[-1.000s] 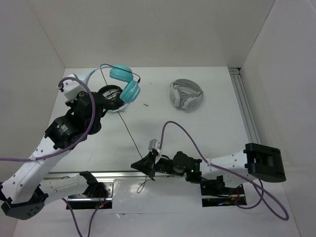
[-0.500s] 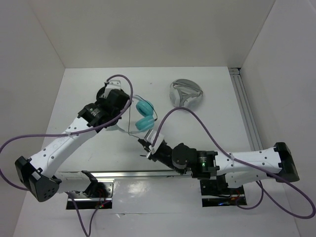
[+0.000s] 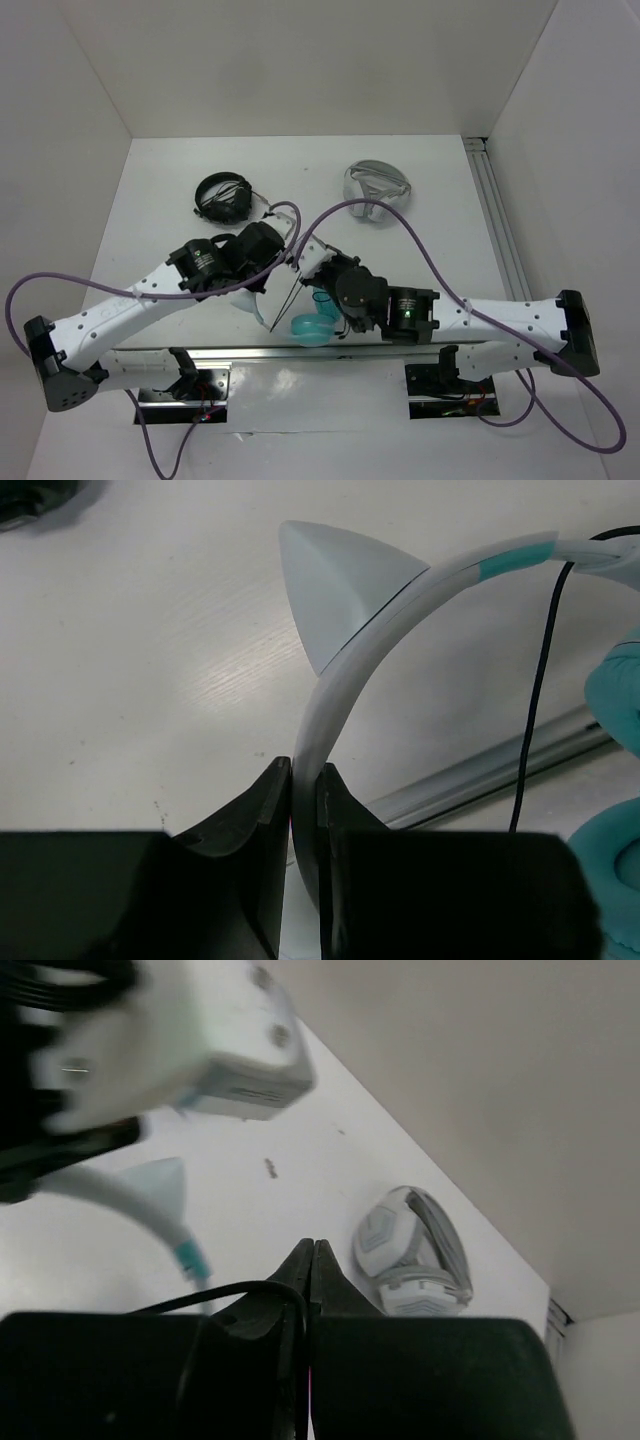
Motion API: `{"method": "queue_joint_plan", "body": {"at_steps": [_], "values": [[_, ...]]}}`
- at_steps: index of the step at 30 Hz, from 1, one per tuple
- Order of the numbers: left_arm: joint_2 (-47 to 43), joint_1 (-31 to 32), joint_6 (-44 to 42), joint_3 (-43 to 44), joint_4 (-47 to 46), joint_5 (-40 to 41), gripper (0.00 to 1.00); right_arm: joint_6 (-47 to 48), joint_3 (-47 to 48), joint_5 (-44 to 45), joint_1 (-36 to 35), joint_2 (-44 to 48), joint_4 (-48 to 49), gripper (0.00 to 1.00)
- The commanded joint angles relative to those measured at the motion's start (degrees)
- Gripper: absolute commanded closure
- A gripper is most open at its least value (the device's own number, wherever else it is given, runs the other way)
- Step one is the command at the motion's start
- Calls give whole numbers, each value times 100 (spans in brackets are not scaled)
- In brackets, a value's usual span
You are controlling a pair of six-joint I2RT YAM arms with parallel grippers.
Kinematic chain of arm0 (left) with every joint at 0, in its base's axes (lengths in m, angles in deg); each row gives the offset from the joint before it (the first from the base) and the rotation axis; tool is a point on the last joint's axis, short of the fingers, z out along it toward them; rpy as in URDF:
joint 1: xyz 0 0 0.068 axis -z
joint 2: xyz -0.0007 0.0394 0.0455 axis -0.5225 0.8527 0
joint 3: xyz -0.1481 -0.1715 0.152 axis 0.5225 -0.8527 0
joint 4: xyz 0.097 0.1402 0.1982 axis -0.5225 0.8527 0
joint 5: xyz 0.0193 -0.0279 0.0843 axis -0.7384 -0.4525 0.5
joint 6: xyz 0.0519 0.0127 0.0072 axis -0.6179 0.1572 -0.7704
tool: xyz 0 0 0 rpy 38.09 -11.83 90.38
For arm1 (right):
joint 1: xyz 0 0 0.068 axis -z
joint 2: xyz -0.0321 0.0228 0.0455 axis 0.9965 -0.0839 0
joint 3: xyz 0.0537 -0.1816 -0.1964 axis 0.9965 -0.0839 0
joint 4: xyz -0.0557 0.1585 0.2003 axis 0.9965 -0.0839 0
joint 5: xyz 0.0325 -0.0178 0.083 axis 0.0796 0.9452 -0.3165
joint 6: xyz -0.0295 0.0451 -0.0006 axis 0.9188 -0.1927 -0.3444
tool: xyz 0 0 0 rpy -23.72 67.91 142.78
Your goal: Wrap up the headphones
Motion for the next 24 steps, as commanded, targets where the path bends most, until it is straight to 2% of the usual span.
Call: {"method": "queue_joint_plan", "body": {"at_steps": [1, 4, 11, 14, 18, 24], "values": [[-396, 189, -139, -19, 5, -474, 100, 63, 14, -61, 796, 30, 242, 97], [-484, 189, -139, -20, 163, -474, 100, -228, -171, -633, 1465, 83, 295, 94], [-721, 241, -341, 94, 216, -1036, 100, -387, -111, -1740, 2573, -111, 418, 90], [-721, 241, -341, 217, 216, -1098, 100, -763, -5, -2775, 3128, -313, 339, 90], [-774, 241, -280, 533, 216, -905, 100, -1194, -512, -3805, 3296, -436, 680, 90], [-879, 241, -227, 1095, 216, -1010, 100, -2082, -1296, -4930, 3349, -664, 2165, 90]]}}
